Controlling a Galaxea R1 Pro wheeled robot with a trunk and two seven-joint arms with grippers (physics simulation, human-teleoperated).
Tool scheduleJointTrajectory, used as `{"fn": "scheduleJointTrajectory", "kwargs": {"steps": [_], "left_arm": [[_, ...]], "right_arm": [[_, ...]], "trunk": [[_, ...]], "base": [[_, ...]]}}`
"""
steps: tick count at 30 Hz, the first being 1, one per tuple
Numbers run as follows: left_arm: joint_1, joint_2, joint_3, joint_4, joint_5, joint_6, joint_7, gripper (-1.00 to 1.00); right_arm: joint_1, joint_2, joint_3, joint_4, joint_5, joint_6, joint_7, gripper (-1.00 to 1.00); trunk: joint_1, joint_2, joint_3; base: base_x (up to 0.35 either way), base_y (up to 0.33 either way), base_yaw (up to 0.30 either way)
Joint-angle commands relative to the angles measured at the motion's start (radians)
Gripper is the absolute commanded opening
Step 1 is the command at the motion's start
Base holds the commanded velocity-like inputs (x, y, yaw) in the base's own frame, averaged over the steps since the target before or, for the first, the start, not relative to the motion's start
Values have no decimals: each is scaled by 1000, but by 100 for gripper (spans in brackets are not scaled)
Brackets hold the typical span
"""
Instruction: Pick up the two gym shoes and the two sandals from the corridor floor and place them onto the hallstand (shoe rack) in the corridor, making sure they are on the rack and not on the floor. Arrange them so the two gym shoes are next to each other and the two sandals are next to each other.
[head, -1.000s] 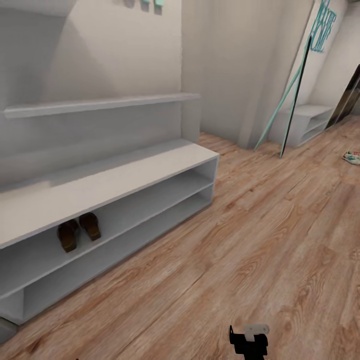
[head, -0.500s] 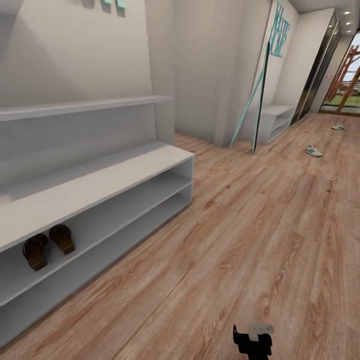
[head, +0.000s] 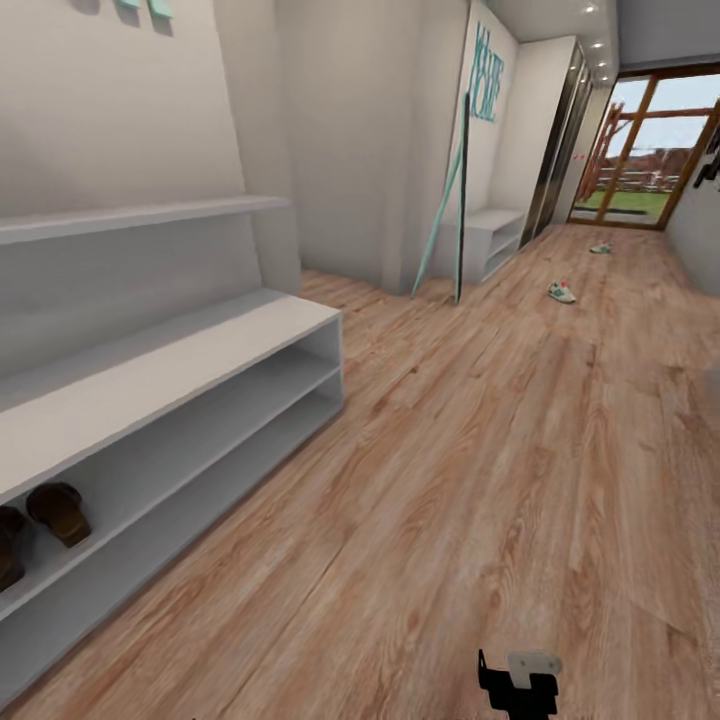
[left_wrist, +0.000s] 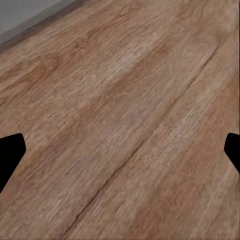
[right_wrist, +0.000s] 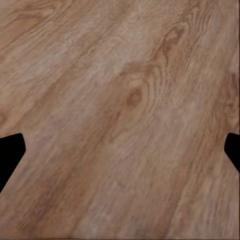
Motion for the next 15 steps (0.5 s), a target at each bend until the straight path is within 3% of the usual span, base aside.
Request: {"fn": "scheduleJointTrajectory", "kwargs": {"steps": [1, 15], "left_arm": [[0, 0, 2, -1, 9, -1, -9, 100], [0, -3, 3, 14, 9, -11, -9, 100]], "right_arm": [[0, -1, -3, 1, 11, -3, -6, 100], [4, 2, -2, 4, 12, -8, -3, 100]], "trunk": [[0, 0, 0], [0, 0, 10]], "base": [[0, 0, -298], [0, 0, -294]]}}
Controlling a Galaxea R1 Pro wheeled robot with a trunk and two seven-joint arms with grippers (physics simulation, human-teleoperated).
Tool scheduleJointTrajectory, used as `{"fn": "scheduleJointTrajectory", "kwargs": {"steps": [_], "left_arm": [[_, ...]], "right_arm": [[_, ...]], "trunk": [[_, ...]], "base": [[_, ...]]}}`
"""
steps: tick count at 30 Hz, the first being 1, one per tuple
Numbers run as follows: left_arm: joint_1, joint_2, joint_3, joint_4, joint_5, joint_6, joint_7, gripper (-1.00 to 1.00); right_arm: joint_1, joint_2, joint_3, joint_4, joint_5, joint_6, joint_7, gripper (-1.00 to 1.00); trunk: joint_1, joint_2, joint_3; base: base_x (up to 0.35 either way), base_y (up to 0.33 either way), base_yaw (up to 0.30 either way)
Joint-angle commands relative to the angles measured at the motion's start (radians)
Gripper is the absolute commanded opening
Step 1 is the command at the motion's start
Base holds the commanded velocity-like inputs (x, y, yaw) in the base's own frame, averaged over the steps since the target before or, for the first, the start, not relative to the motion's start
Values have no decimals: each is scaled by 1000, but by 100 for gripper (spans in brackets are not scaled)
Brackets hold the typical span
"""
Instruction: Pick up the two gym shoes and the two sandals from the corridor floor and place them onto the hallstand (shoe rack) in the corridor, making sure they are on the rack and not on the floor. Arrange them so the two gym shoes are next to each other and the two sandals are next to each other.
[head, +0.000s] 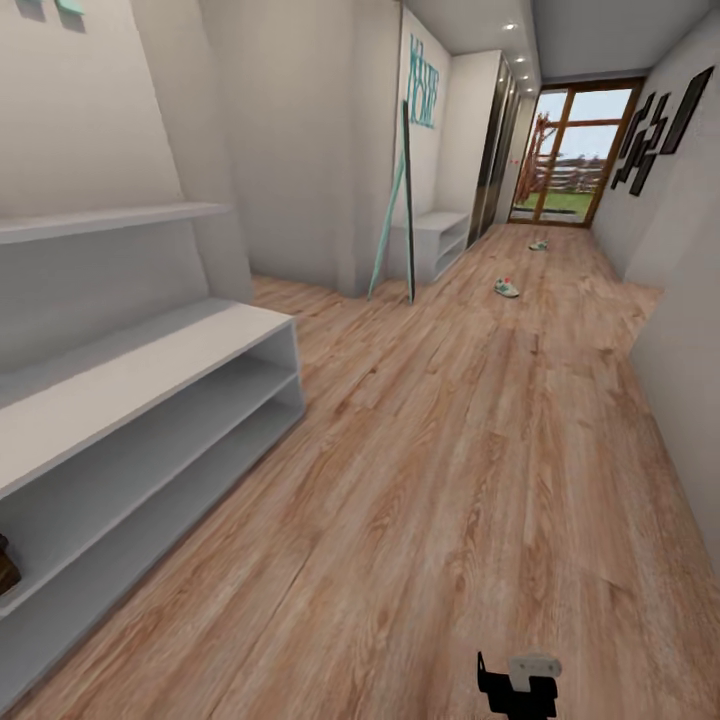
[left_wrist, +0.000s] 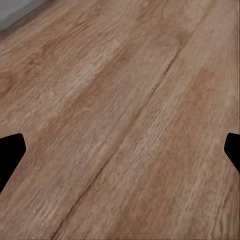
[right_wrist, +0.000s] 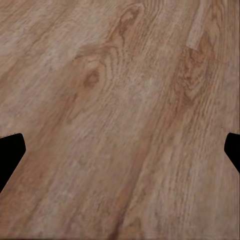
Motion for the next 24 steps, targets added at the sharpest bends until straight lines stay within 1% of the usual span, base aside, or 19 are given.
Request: {"fn": "scheduleJointTrajectory", "kwargs": {"steps": [1, 7, 11, 15, 24], "left_arm": [[0, 0, 2, -1, 9, 2, -10, 100], [0, 0, 1, 0, 9, 1, -10, 100], [0, -1, 2, 0, 9, 1, -10, 100], [0, -1, 2, 0, 9, 1, -10, 100], [0, -1, 2, 0, 9, 1, -10, 100]], "right_arm": [[0, 1, -4, 1, 11, -1, -6, 100], [0, 2, -4, 1, 11, -1, -6, 100], [0, 3, -4, 1, 11, -2, -6, 100], [0, 5, -4, 1, 11, -1, -6, 100], [0, 6, -3, 1, 11, -2, -6, 100]], "trunk": [[0, 0, 0], [0, 0, 4], [0, 0, 5], [0, 0, 6], [0, 0, 6]], "base": [[0, 0, -292], [4, 0, -292], [101, 0, -293], [226, 0, -297], [311, 0, -299]]}}
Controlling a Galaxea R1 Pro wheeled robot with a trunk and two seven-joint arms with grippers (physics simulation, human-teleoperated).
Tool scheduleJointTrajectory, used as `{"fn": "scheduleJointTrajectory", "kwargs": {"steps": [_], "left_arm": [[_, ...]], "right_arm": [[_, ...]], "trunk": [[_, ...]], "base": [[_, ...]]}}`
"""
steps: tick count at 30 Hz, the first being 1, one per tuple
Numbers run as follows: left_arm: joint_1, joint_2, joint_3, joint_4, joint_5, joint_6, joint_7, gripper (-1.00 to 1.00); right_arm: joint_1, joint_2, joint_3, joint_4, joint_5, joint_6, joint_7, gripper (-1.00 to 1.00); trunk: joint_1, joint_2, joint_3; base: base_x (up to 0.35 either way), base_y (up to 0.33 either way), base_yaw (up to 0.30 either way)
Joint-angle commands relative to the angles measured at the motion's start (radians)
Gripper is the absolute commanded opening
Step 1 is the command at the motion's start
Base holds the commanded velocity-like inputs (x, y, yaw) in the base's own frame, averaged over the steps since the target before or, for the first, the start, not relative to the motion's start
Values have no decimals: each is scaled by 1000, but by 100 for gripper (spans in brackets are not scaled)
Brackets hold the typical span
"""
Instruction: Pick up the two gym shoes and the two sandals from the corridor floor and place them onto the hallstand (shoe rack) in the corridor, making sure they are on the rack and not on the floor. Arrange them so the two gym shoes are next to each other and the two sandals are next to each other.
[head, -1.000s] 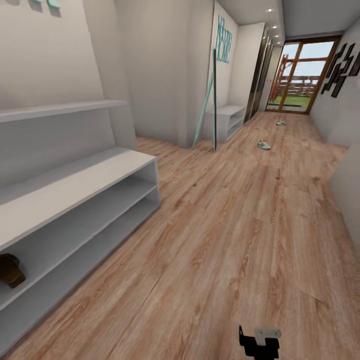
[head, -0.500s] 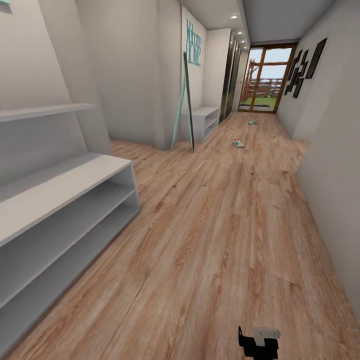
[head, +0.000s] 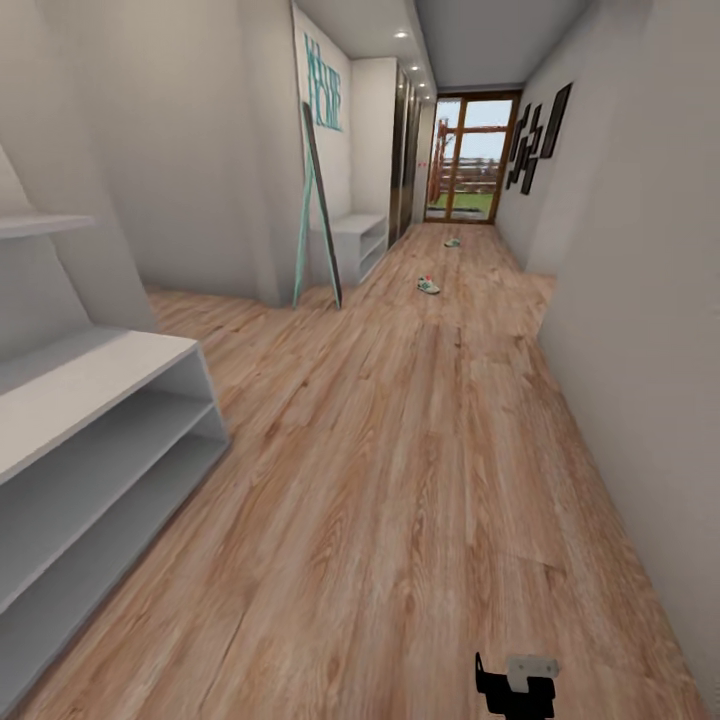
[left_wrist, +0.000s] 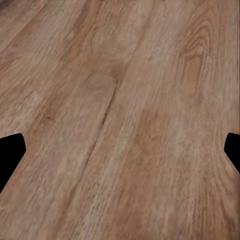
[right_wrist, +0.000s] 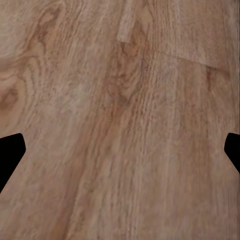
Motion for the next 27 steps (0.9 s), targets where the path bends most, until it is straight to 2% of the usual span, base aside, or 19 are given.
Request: {"fn": "scheduleJointTrajectory", "kwargs": {"steps": [1, 9, 27], "left_arm": [[0, 0, 2, -1, 9, 2, -10, 100], [0, 0, 2, -1, 9, 2, -10, 100], [0, 1, 2, -1, 10, 2, -10, 100]], "right_arm": [[-1, 1, -3, 1, 11, -1, -6, 100], [-1, 4, -3, 2, 11, -1, -6, 100], [8, 3, -1, 3, 15, 2, -5, 100]], "trunk": [[0, 0, -1], [0, 0, -1], [0, 0, -1]], "base": [[326, 0, -300], [328, 41, -238], [329, 85, -12]]}}
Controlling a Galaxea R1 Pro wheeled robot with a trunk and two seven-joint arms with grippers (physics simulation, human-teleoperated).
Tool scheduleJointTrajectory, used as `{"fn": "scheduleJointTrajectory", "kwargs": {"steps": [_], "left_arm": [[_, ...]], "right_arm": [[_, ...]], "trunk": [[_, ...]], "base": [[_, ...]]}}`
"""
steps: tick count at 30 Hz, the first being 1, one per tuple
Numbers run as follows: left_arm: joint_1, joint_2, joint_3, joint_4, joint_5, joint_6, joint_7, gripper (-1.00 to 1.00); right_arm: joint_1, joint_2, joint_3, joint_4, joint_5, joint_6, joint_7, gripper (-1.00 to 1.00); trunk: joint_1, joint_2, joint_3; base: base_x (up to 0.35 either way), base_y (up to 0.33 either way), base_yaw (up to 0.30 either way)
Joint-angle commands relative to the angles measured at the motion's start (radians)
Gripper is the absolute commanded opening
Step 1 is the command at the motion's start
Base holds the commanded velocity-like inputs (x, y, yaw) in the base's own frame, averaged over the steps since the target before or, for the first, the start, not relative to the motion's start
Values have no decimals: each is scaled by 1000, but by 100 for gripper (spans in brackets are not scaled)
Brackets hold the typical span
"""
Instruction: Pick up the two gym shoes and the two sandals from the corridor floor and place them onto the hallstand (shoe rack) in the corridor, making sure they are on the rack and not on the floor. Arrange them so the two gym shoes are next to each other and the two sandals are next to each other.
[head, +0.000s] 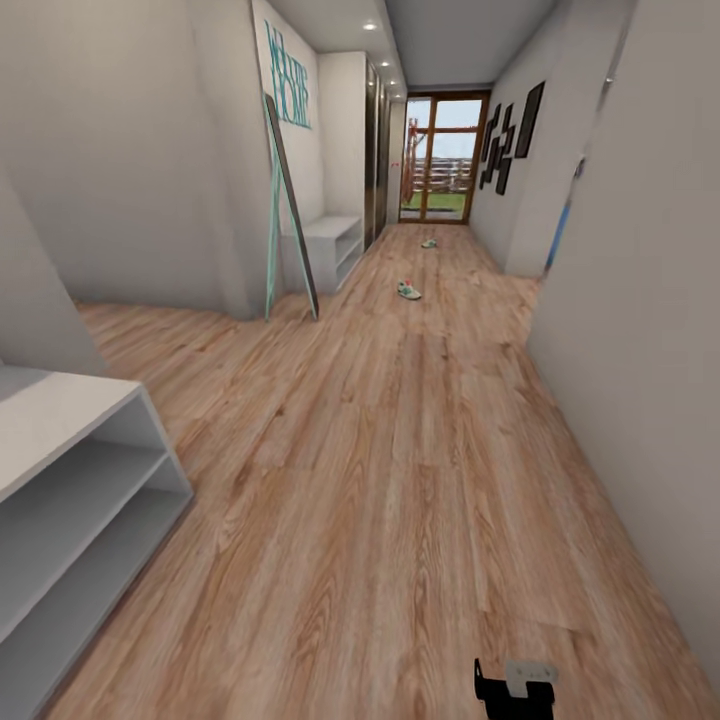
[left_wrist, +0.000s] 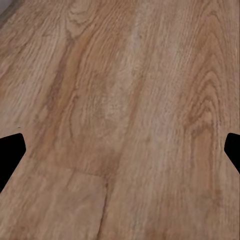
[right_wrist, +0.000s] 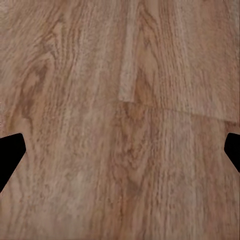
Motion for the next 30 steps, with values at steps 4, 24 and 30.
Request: {"fn": "scheduleJointTrajectory", "kwargs": {"steps": [4, 24, 30], "left_arm": [[0, 0, 2, -1, 10, 1, -9, 100], [0, -1, 0, -1, 9, 0, -9, 100], [0, 0, 0, -1, 9, 0, -9, 100]], "right_arm": [[10, 0, -3, 1, 11, -1, -8, 100], [35, 1, -3, 1, 11, -1, -9, 100], [38, 0, -3, 1, 11, -1, -8, 100]], "trunk": [[0, 0, -1], [0, 0, -1], [0, 0, -1]], "base": [[329, 87, 0], [330, 66, 0], [335, 3, 0]]}}
